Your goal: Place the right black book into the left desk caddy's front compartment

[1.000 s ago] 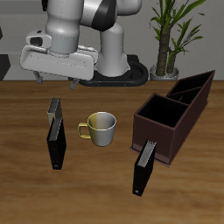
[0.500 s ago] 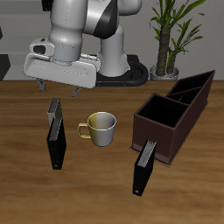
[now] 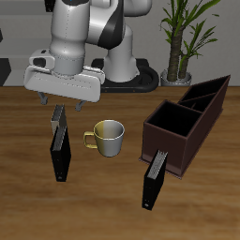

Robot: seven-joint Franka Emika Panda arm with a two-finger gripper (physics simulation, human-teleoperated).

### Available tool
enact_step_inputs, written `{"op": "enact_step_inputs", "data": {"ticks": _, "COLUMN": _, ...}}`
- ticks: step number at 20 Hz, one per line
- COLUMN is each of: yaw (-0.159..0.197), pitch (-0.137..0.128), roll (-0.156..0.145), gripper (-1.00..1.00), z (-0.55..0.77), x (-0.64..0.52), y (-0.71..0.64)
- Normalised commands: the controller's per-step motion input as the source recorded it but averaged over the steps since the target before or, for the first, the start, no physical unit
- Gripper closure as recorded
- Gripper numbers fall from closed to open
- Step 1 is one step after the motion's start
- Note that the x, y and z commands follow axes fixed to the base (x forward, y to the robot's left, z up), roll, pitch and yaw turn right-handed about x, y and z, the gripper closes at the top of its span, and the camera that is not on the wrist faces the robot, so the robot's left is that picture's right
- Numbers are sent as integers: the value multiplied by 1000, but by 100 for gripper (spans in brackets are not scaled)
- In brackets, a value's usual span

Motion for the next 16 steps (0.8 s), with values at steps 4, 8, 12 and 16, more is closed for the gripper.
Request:
{"op": "enact_step_inputs", "data": {"ticks": 4, "yaw": 24, "pitch": 11, "roll": 49, "gripper": -100, "z": -198, "x": 24, "y": -39}}
{"op": "enact_step_inputs", "data": {"ticks": 8, "yaw": -5, "pitch": 2, "roll": 35, "gripper": -100, "z": -97, "x": -13, "y": -110}}
{"op": "enact_step_inputs", "data": {"ticks": 12, "yaw": 29, "pitch": -4, "roll": 56, "gripper": -100, "z": -93, "x": 0, "y": -76}}
{"op": "enact_step_inputs", "data": {"ticks": 16, "yaw": -20, "pitch": -2, "roll": -15, "gripper": -100, "z": -61, "x": 31, "y": -70}}
